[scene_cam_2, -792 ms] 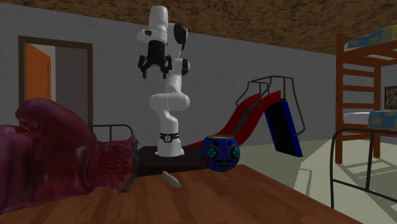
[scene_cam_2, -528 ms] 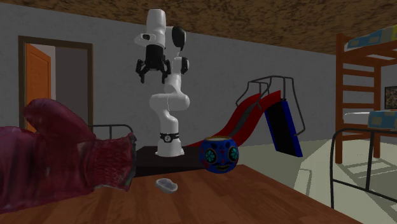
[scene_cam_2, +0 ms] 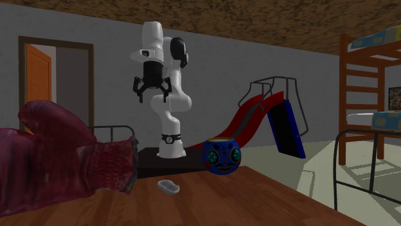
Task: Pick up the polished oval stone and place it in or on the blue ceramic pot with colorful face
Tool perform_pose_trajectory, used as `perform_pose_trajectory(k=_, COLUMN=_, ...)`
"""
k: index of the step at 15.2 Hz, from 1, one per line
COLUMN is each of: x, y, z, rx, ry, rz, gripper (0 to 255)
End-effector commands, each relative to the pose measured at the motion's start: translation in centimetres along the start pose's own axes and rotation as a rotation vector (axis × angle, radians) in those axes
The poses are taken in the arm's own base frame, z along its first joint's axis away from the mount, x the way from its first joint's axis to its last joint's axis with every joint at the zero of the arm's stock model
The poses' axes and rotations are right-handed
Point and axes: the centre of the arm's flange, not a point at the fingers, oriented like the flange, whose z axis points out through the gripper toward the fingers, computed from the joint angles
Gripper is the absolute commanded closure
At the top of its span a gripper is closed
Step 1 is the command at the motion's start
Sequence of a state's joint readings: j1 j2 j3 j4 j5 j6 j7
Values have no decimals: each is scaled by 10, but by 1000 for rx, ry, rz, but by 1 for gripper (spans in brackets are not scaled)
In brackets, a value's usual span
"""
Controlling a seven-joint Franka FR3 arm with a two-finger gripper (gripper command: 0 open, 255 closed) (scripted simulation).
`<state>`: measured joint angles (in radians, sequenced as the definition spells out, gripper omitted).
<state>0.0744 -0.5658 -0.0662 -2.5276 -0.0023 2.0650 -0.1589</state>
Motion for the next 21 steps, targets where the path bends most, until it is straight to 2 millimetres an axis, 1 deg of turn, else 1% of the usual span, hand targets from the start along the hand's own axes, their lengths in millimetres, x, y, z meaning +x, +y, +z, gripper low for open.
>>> perform_pose_trajectory(k=1, x=14, y=-1, z=22, rx=15, ry=0, rz=-47, gripper=0)
perform_pose_trajectory(k=9, x=64, y=-8, z=115, rx=79, ry=-9, rz=-229, gripper=0)
perform_pose_trajectory(k=13, x=88, y=-17, z=162, rx=110, ry=-13, rz=-320, gripper=0)
perform_pose_trajectory(k=18, x=116, y=-33, z=219, rx=150, ry=-18, rz=-434, gripper=0)
perform_pose_trajectory(k=19, x=119, y=-35, z=226, rx=154, ry=-19, rz=-447, gripper=0)
perform_pose_trajectory(k=21, x=119, y=-37, z=236, rx=154, ry=-19, rz=-447, gripper=0)
